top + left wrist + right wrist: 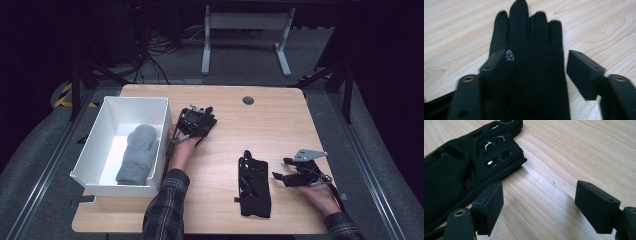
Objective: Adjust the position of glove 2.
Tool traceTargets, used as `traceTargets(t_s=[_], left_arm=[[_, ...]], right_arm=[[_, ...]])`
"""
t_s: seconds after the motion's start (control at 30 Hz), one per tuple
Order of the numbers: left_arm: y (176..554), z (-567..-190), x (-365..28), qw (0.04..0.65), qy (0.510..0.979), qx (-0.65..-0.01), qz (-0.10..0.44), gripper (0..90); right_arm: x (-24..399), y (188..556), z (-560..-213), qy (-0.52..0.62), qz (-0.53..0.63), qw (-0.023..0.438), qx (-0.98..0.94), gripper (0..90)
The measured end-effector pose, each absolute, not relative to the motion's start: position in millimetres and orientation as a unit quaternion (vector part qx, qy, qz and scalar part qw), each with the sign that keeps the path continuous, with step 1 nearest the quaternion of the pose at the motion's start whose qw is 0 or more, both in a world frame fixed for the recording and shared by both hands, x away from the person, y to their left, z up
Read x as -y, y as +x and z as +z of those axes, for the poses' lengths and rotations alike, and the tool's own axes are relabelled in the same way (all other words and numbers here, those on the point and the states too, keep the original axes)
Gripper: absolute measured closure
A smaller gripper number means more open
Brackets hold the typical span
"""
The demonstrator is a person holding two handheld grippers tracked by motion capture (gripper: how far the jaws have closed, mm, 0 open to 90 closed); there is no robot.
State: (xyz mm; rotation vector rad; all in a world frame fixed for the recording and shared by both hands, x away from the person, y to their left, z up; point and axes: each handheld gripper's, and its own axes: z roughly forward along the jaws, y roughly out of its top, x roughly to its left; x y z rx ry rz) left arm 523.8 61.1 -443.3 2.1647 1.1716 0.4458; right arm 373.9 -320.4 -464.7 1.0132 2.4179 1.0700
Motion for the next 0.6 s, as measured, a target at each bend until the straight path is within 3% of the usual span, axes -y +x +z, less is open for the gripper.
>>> traceTargets(t_s=[0.2, 0.3, 0.37, 0.5, 0.6], left_arm=[[528, -451, -66, 0.306, 0.823, -0.455, 0.151, 54.9], [527, -449, -68, 0.301, 0.823, -0.456, 0.152, 72.4], [527, -448, -67, 0.298, 0.823, -0.458, 0.154, 79.2], [525, -442, -67, 0.300, 0.819, -0.466, 0.149, 83.6], [520, -435, -67, 0.312, 0.815, -0.467, 0.142, 84.2]], right_arm=[[320, 373, -465, 0.353, 0.373, 0.153, -0.844, 24.3], [320, 373, -465, 0.353, 0.374, 0.152, -0.844, 25.2], [321, 373, -463, 0.354, 0.376, 0.153, -0.842, 25.8], [321, 371, -461, 0.353, 0.383, 0.150, -0.840, 28.3], [321, 369, -457, 0.346, 0.392, 0.145, -0.840, 38.5]])
